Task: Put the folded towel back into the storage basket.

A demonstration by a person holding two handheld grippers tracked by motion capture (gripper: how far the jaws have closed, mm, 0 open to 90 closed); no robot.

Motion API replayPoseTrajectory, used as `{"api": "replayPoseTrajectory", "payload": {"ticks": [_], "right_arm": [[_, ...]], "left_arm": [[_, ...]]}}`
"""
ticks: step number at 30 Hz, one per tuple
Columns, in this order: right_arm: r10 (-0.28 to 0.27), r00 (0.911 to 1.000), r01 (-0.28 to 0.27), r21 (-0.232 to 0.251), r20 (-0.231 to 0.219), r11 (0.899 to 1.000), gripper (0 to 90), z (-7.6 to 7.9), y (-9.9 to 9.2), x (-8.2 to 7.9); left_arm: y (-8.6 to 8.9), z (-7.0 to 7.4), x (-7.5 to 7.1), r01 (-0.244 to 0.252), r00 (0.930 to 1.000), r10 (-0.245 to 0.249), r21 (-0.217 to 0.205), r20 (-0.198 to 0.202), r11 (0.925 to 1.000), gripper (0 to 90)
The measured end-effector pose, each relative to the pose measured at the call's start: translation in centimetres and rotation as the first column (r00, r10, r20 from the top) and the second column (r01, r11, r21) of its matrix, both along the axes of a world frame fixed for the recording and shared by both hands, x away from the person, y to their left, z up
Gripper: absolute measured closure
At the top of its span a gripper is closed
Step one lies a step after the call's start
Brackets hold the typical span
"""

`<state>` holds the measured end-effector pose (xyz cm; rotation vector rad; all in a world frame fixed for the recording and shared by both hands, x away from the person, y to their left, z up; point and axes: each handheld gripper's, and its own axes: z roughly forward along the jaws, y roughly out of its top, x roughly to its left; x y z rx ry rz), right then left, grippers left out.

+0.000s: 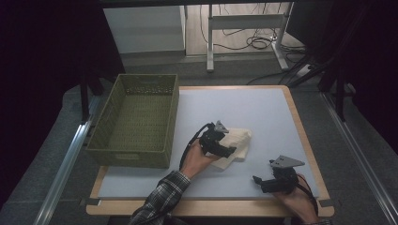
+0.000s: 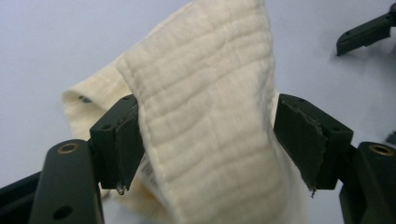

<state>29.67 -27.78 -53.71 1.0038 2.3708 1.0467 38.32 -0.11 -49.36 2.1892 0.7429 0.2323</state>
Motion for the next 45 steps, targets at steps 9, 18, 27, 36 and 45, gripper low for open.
{"api": "replayPoseTrajectory", "payload": {"ticks": [9, 18, 27, 36, 45], "right_arm": [[-0.004, 1.0, 0.004, 0.006, 0.005, 1.0, 19.6, 0.3, -0.4, 0.1], [0.033, 0.9994, -0.033, 0.077, -0.004, 0.997, 36.5, 1.2, 0.6, 1.0], [0.082, 0.9966, -0.082, 0.057, 0.01, 0.995, 40.3, 1.2, 3.1, 3.6], [0.084, 0.9956, -0.082, -0.037, 0.042, 0.996, 77.3, 0.7, 5.7, 4.8], [0.072, 0.9961, -0.07, -0.05, 0.051, 0.996, 86.5, 2.6, 3.8, 4.1]], "left_arm": [[2.1, 0.4, -1.1, -0.017, 0.9998, 0.017, -0.026, -0.013, 0.9995, 28.2], [4.4, -1.5, -2.8, -0.035, 0.9973, 0.032, -0.047, -0.066, 0.9983, 29.3], [5.5, -3.1, -3.7, -0.038, 0.9942, 0.03, -0.074, -0.103, 0.9965, 33.9], [5.5, -4.2, -4.1, 0.009, 0.9918, -0.023, -0.108, -0.126, 0.9941, 84.0], [7.2, -1.9, -3.8, -0.054, 0.9982, 0.048, -0.21, -0.036, 0.9761, 85.9]]}}
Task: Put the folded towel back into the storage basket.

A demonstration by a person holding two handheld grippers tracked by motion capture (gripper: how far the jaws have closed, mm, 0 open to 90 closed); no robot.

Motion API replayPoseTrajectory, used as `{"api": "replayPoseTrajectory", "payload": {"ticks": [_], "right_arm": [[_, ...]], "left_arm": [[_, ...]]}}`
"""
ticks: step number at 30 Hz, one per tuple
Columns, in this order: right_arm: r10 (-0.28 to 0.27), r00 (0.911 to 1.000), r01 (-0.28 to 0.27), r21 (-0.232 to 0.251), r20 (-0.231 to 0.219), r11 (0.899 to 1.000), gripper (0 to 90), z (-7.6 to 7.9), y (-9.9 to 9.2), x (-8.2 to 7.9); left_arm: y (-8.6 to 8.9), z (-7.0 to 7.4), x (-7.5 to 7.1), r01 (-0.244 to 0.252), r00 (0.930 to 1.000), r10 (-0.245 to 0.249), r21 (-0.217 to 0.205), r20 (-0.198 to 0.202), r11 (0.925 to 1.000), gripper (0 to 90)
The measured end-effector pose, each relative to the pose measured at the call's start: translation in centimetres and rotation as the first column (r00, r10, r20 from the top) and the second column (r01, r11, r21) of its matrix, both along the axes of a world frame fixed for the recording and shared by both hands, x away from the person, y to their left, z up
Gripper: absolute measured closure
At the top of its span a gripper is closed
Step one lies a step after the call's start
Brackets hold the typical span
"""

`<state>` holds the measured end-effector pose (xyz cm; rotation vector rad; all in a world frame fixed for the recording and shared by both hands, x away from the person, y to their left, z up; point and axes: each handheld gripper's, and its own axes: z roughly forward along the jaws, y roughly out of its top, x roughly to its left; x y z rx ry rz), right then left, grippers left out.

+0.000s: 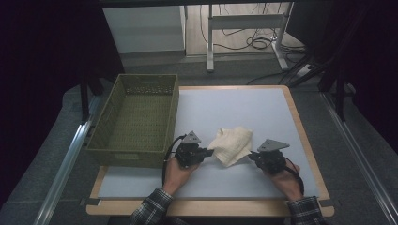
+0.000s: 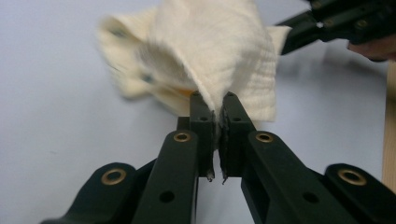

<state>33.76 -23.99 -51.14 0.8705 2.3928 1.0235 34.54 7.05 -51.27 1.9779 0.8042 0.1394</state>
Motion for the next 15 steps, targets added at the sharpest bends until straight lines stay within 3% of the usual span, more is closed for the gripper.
{"api": "replayPoseTrajectory", "payload": {"ticks": [6, 8, 12, 15], "right_arm": [[-0.066, 0.9973, 0.067, -0.01, 0.03, 0.998, 86.4, 2.3, -3.8, -0.3], [-0.116, 0.9927, 0.116, -0.011, 0.034, 0.993, 86.3, 2.9, -5.6, -0.1], [-0.18, 0.9836, 0.18, 0.004, 0.005, 0.984, 85.1, 2.7, -8.1, 0.6], [-0.209, 0.9778, 0.209, -0.013, -0.001, 0.978, 74.9, 1.6, -9.3, 0.7]], "left_arm": [[0.9, 0.8, 0.5, -0.054, 0.9985, 0.054, -0.003, 0.003, 0.9985, 85.6], [0.8, 0.7, 0.6, -0.064, 0.9979, 0.064, 0.01, 0.002, 0.9979, 85.5], [0.3, -0.5, 1.1, -0.089, 0.9953, 0.091, 0.048, -0.033, 0.9949, 84.6], [0.0, -1.5, 1.5, -0.092, 0.9934, 0.096, 0.068, -0.062, 0.9934, 75.2]]}}
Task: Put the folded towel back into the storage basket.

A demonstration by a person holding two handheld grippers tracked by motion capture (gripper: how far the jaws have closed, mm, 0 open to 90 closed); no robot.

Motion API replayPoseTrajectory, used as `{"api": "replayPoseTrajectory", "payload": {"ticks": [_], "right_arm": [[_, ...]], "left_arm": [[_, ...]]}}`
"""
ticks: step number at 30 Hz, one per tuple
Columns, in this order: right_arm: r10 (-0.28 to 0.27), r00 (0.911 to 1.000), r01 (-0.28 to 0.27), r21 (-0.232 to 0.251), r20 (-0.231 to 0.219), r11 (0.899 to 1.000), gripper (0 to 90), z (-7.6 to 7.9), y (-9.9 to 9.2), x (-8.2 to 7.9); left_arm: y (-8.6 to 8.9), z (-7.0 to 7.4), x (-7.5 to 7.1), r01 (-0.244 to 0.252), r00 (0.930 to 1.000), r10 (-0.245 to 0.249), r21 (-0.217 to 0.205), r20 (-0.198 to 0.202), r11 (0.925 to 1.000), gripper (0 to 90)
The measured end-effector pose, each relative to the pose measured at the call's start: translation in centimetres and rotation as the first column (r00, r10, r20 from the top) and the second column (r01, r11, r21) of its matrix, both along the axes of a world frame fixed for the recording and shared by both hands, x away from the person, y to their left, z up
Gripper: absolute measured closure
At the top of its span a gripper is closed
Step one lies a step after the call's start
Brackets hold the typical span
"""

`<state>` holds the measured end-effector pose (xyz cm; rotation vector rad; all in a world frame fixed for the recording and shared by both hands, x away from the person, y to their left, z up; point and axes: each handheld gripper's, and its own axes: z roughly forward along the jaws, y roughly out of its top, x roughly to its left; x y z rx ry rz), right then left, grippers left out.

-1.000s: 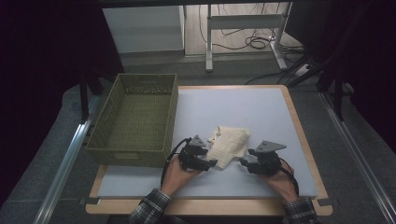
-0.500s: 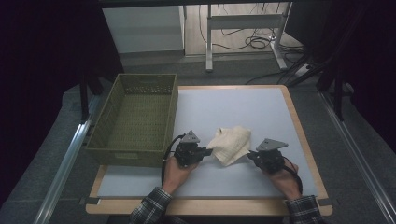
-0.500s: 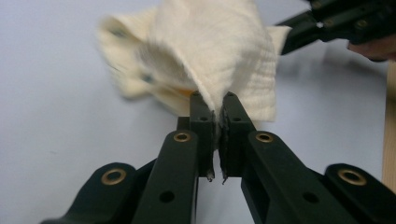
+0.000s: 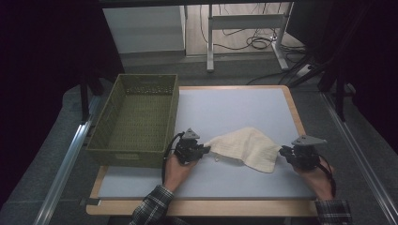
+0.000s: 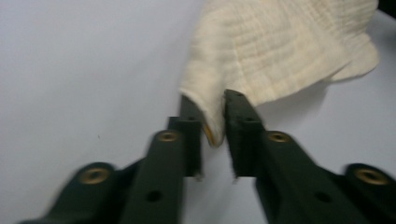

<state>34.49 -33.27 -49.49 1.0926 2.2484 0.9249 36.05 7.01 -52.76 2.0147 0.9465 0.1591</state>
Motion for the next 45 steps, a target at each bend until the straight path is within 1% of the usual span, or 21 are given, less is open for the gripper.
{"api": "replayPoseTrajectory", "payload": {"ticks": [2, 4, 5, 7, 9, 13, 17, 19, 23, 24, 25, 26, 28, 29, 32, 34, 37, 40, 41, 43, 45], "right_arm": [[-0.014, 0.9999, 0.014, 0.014, 0.0, 1.0, 69.8, -0.2, -0.7, -0.3], [-0.026, 0.9997, 0.025, 0.036, 0.003, 0.999, 66.7, 0.0, -1.4, -0.9], [-0.023, 0.9997, 0.023, 0.053, -0.003, 0.998, 65.8, 0.1, -1.5, -1.3], [0.0, 0.9999, 0.001, 0.076, -0.016, 0.997, 64.0, 0.1, -1.5, -2.2], [0.023, 0.9995, -0.021, 0.08, -0.022, 0.997, 63.3, 0.0, -1.0, -3.1], [0.089, 0.9945, -0.081, 0.128, -0.056, 0.988, 62.1, -0.5, 0.2, -4.2], [0.14, 0.9868, -0.127, 0.143, -0.081, 0.982, 60.3, -1.1, 1.5, -4.6], [0.155, 0.9839, -0.142, 0.135, -0.089, 0.981, 59.8, -1.6, 2.0, -4.7], [0.152, 0.9838, -0.142, 0.104, -0.096, 0.984, 60.6, -2.7, 2.5, -4.5], [0.147, 0.9853, -0.138, 0.103, -0.087, 0.985, 62.5, -2.8, 2.5, -4.5], [0.139, 0.9868, -0.131, 0.097, -0.083, 0.987, 66.7, -2.8, 2.5, -4.5], [0.128, 0.9892, -0.123, 0.072, -0.072, 0.99, 72.6, -2.8, 2.5, -4.6], [0.111, 0.9923, -0.109, 0.043, -0.055, 0.993, 81.3, -2.8, 2.7, -4.7], [0.111, 0.9923, -0.109, 0.037, -0.055, 0.993, 84.3, -2.7, 2.7, -4.7], [0.119, 0.9911, -0.117, 0.034, -0.06, 0.993, 86.8, -2.5, 2.7, -4.8], [0.123, 0.9908, -0.121, 0.05, -0.056, 0.991, 86.9, -2.0, 2.4, -4.8], [0.111, 0.9936, -0.108, 0.083, -0.024, 0.991, 86.8, -0.6, 1.7, -4.6], [0.093, 0.9956, -0.093, 0.092, 0.008, 0.991, 86.8, 1.0, 1.0, -4.1], [0.09, 0.9957, -0.092, 0.093, 0.017, 0.991, 86.8, 1.5, 0.8, -3.8], [0.076, 0.9963, -0.08, 0.097, 0.041, 0.992, 86.8, 2.8, 0.4, -3.0], [0.057, 0.9963, -0.063, 0.108, 0.064, 0.992, 86.8, 4.3, 0.1, -1.6]], "left_arm": [[-0.1, -0.3, -0.1, -0.009, 1.0, 0.009, 0.022, 0.003, 0.9997, 64.3], [-0.2, -0.2, -0.6, -0.015, 0.9996, 0.014, 0.046, 0.026, 0.9988, 55.5], [-0.2, -0.1, -0.8, -0.014, 0.9991, 0.012, 0.056, 0.041, 0.9983, 53.9], [-0.2, 0.1, -1.2, -0.014, 0.9976, 0.009, 0.076, 0.068, 0.997, 51.2], [-0.2, 0.1, -1.3, -0.016, 0.997, 0.009, 0.088, 0.077, 0.996, 50.3], [-0.2, -0.1, -0.9, -0.022, 0.9974, 0.016, 0.092, 0.071, 0.9955, 48.3], [-0.1, -0.7, -0.7, -0.025, 0.9989, 0.022, 0.076, 0.042, 0.9968, 48.5], [0.1, -0.9, -0.7, -0.025, 0.9991, 0.023, 0.073, 0.034, 0.997, 51.1], [0.1, -1.1, -0.6, -0.023, 0.9994, 0.021, 0.077, 0.029, 0.9968, 57.5], [0.1, -1.1, -0.5, -0.02, 0.9994, 0.018, 0.075, 0.029, 0.997, 60.0], [0.1, -1.2, -0.5, -0.014, 0.9995, 0.012, 0.068, 0.029, 0.9976, 63.4], [0.0, -1.2, -0.5, -0.011, 0.9994, 0.009, 0.061, 0.033, 0.9981, 68.9], [-0.1, -1.2, -0.6, 0.003, 0.9993, -0.005, 0.048, 0.036, 0.9989, 79.4], [-0.1, -1.2, -0.7, 0.008, 0.9991, -0.01, 0.044, 0.041, 0.999, 83.4], [-0.3, -0.8, -0.9, 0.02, 0.9984, -0.022, 0.033, 0.053, 0.9993, 85.6], [-0.2, -0.4, -1.0, 0.017, 0.9975, -0.018, 0.016, 0.069, 0.9997, 85.7], [0.1, 1.0, -0.8, 0.002, 0.9952, -0.001, -0.012, 0.098, 0.9999, 85.6], [0.1, 2.3, -0.3, -0.004, 0.9926, 0.006, -0.016, 0.121, 0.9999, 85.4], [-0.1, 3.0, -0.1, -0.005, 0.9908, 0.008, -0.018, 0.135, 0.9998, 85.3], [-0.9, 4.5, 0.8, -0.012, 0.9863, 0.013, -0.008, 0.164, 0.9999, 85.2], [-1.6, 5.5, 1.7, -0.015, 0.9844, 0.016, -0.005, 0.175, 0.9999, 85.2]]}}
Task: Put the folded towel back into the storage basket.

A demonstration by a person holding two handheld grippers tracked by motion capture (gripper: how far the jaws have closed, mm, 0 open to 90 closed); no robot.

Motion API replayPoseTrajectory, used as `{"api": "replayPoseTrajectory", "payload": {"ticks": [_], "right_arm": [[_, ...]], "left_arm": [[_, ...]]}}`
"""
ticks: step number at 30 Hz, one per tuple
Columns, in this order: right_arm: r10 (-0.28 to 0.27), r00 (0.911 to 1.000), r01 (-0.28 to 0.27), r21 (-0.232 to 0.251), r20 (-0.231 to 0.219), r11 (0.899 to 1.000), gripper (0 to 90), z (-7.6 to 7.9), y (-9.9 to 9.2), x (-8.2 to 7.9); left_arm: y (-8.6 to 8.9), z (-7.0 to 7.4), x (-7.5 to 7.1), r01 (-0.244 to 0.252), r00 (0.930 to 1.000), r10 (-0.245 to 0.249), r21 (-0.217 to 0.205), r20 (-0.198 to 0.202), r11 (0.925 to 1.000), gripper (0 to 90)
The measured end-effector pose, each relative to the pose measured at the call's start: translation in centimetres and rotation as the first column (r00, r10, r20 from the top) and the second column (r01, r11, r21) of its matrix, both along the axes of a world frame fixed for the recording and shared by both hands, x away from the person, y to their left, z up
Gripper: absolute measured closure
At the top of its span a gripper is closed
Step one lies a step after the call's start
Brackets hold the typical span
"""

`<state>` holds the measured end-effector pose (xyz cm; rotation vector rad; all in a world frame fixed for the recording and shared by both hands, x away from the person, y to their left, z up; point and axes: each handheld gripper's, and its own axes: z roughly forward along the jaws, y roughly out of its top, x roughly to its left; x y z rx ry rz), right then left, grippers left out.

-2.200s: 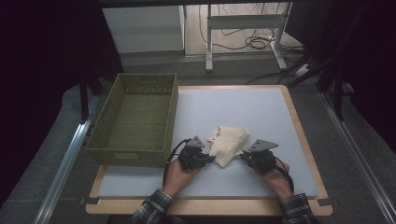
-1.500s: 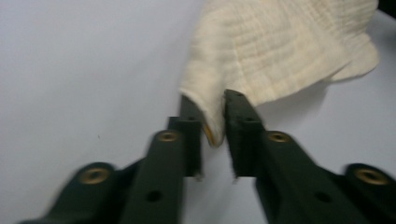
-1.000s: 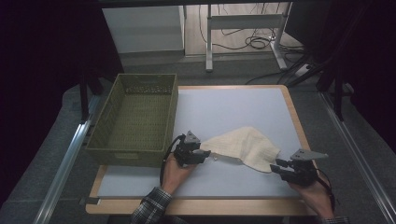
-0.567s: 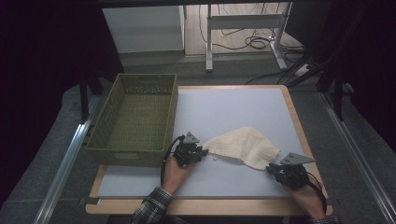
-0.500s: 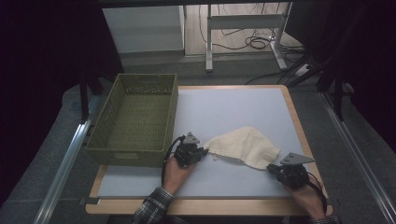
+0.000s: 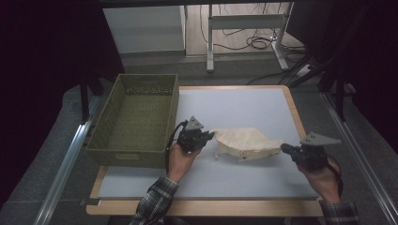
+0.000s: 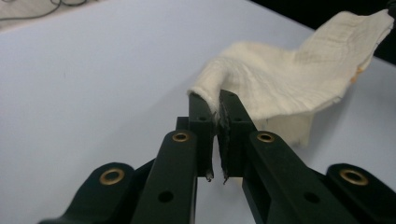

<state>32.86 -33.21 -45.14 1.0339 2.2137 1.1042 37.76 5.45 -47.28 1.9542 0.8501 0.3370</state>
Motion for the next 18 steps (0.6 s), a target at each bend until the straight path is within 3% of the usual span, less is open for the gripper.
{"api": "replayPoseTrajectory", "payload": {"ticks": [2, 4, 5, 6, 8, 9, 11, 13, 15, 18], "right_arm": [[-0.018, 0.9997, 0.018, -0.01, 0.015, 1.0, 86.8, 0.9, -0.1, 1.1], [-0.047, 0.9982, 0.048, -0.027, 0.036, 0.998, 86.8, 2.2, -0.1, 3.0], [-0.071, 0.9965, 0.073, -0.034, 0.044, 0.997, 86.7, 2.9, -0.1, 4.1], [-0.114, 0.9923, 0.116, -0.026, 0.048, 0.993, 85.9, 3.9, -0.2, 6.0], [-0.166, 0.9853, 0.167, -0.006, 0.039, 0.986, 80.3, 4.5, -0.5, 7.9], [-0.207, 0.9783, 0.206, 0.011, 0.015, 0.978, 76.1, 4.7, -0.7, 8.9], [-0.233, 0.9725, 0.233, 0.025, -0.007, 0.972, 71.0, 4.5, -0.8, 9.8], [-0.212, 0.9772, 0.212, 0.029, -0.008, 0.977, 68.3, 3.9, -0.8, 9.4], [-0.186, 0.9821, 0.187, 0.041, -0.028, 0.981, 66.0, 2.9, -0.8, 8.8], [-0.149, 0.9861, 0.154, 0.063, -0.073, 0.986, 63.0, 1.4, -0.6, 7.8]], "left_arm": [[-0.7, 1.0, 1.3, -0.023, 0.9995, 0.022, 0.023, 0.022, 0.9995, 85.2], [-1.2, 2.4, 3.5, -0.074, 0.9963, 0.072, 0.053, 0.047, 0.9958, 85.3], [-1.6, 3.4, 5.6, -0.129, 0.9903, 0.125, 0.068, 0.061, 0.9894, 85.2], [-1.7, 3.8, 6.6, -0.157, 0.9864, 0.153, 0.078, 0.059, 0.9844, 82.8], [-2.2, 4.2, 8.5, -0.213, 0.9769, 0.211, 0.095, 0.033, 0.9724, 68.2], [-2.5, 4.3, 8.9, -0.217, 0.9762, 0.215, 0.115, 0.026, 0.9694, 61.4], [-3.1, 3.9, 8.7, -0.2, 0.9797, 0.197, 0.133, 0.036, 0.9706, 53.1], [-3.5, 3.2, 7.9, -0.154, 0.988, 0.151, 0.127, 0.034, 0.9799, 49.2], [-3.7, 2.4, 7.1, -0.111, 0.9937, 0.112, 0.126, 0.005, 0.9857, 46.1], [-3.7, 1.2, 5.8, -0.068, 0.9974, 0.071, 0.139, -0.012, 0.9879, 43.7]]}}
